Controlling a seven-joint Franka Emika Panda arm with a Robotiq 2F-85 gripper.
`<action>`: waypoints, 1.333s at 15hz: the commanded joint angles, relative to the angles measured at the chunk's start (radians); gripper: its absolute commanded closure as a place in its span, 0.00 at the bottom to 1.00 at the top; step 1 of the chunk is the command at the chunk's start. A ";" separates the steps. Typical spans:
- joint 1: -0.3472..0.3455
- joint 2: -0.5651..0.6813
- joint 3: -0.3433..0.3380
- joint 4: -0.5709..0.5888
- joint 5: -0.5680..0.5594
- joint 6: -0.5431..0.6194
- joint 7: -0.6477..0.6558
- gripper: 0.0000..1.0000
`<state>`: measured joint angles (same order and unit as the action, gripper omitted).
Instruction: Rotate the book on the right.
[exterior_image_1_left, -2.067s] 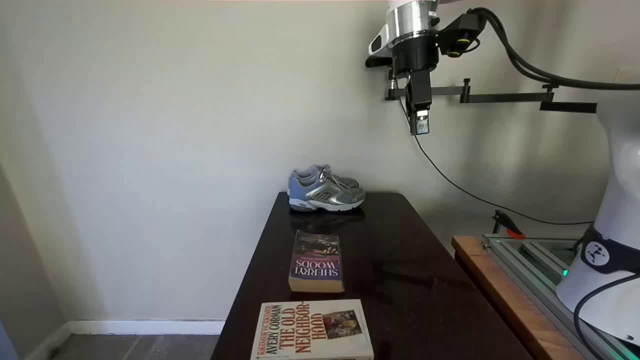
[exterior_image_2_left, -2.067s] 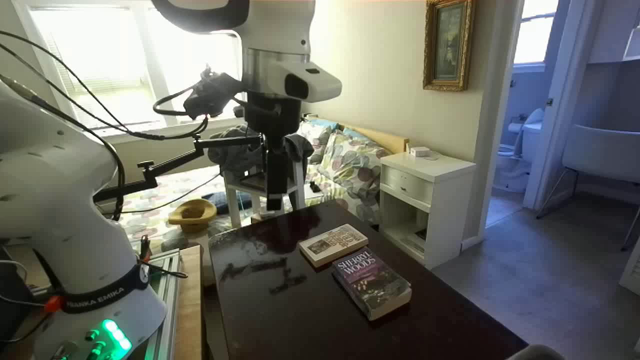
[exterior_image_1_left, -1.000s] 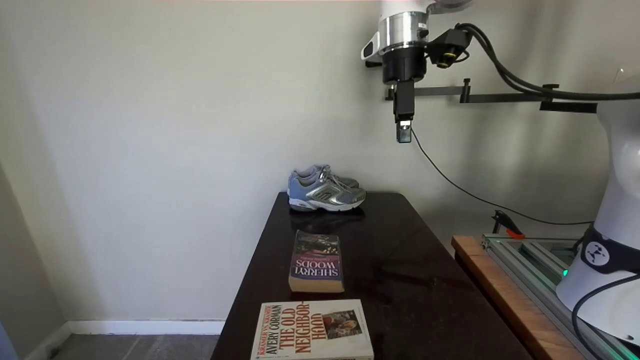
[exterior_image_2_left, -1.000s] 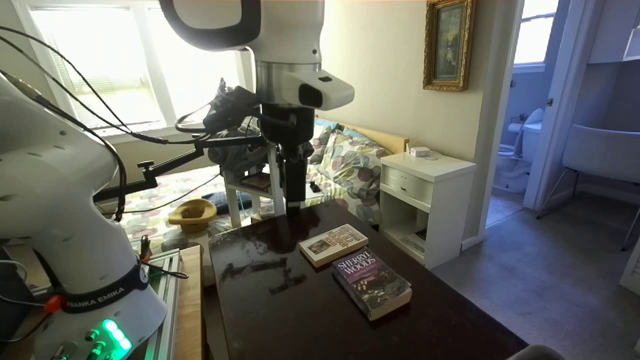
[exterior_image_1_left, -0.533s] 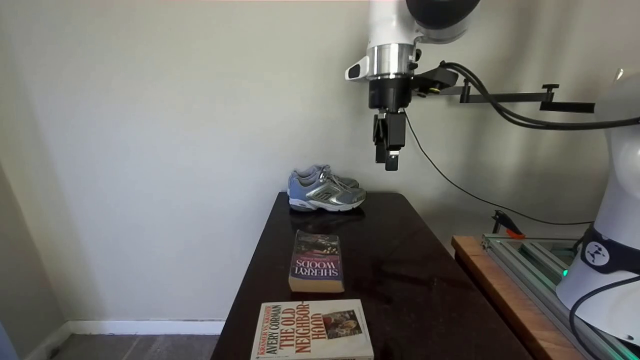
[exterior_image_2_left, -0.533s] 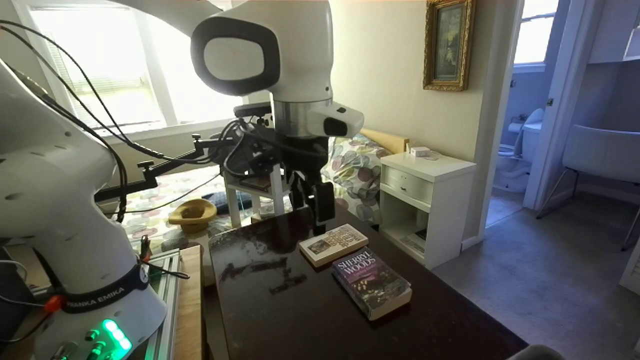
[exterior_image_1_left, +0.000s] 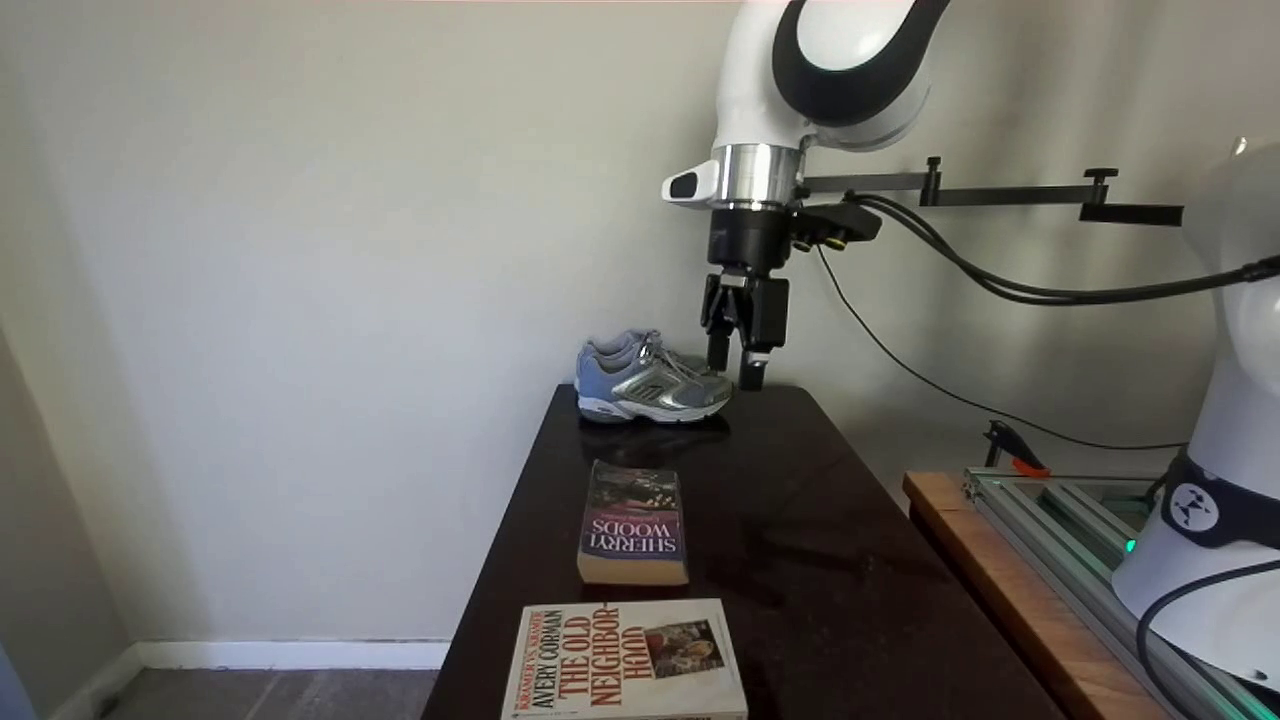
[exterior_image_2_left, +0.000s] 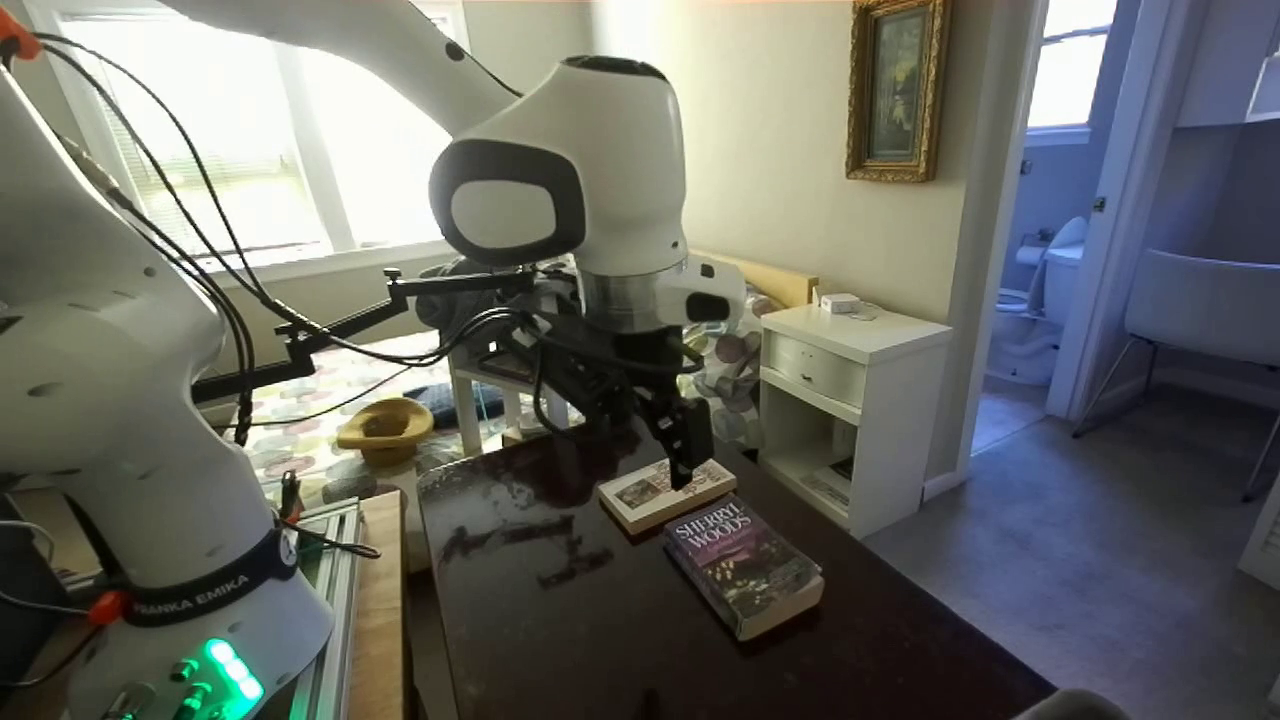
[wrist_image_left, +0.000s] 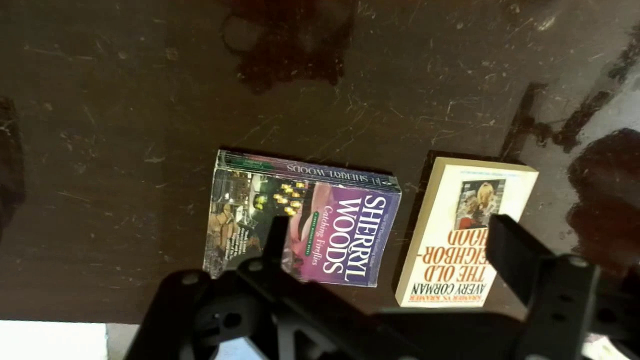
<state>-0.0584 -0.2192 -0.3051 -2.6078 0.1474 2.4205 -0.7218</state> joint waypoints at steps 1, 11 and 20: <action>0.014 0.069 0.003 0.012 0.102 0.056 -0.110 0.00; -0.015 0.246 0.076 0.070 0.164 0.182 -0.188 0.00; -0.091 0.383 0.172 0.161 0.174 0.200 -0.321 0.64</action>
<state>-0.1113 0.1051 -0.1697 -2.4871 0.3162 2.6046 -0.9704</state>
